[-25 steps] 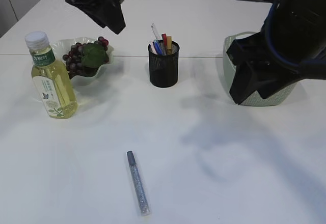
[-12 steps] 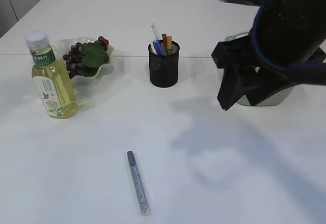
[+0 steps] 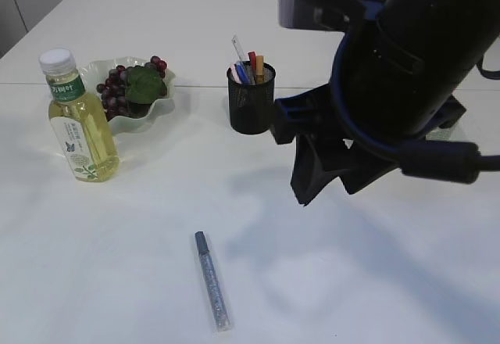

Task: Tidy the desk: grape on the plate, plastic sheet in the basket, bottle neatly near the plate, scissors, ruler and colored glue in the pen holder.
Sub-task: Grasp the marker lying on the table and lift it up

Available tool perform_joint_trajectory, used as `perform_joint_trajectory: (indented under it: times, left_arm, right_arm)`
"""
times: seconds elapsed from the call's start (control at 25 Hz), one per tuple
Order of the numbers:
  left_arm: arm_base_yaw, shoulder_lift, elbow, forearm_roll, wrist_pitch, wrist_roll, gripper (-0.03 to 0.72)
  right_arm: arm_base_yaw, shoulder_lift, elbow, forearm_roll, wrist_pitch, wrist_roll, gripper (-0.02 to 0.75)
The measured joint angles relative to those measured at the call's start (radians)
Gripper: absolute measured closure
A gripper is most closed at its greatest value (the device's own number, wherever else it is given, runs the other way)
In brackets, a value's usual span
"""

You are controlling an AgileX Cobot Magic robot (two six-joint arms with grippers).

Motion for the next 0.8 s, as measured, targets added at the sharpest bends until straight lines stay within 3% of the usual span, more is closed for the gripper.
perform_joint_trajectory:
  times: [0.16, 0.44, 0.8]
  left_arm:
    - [0.061, -0.122, 0.130, 0.009, 0.002, -0.007, 0.341]
    - [0.069, -0.275, 0.346, 0.015, 0.002, -0.009, 0.340]
    - [0.069, -0.320, 0.455, 0.022, 0.002, -0.010, 0.340]
  right_arm:
    - [0.051, 0.023, 0.000, -0.009, 0.000, 0.042, 0.320]
    - [0.154, 0.174, -0.024, -0.009, -0.002, 0.101, 0.320]
    - [0.196, 0.448, -0.334, -0.017, -0.008, 0.127, 0.320]
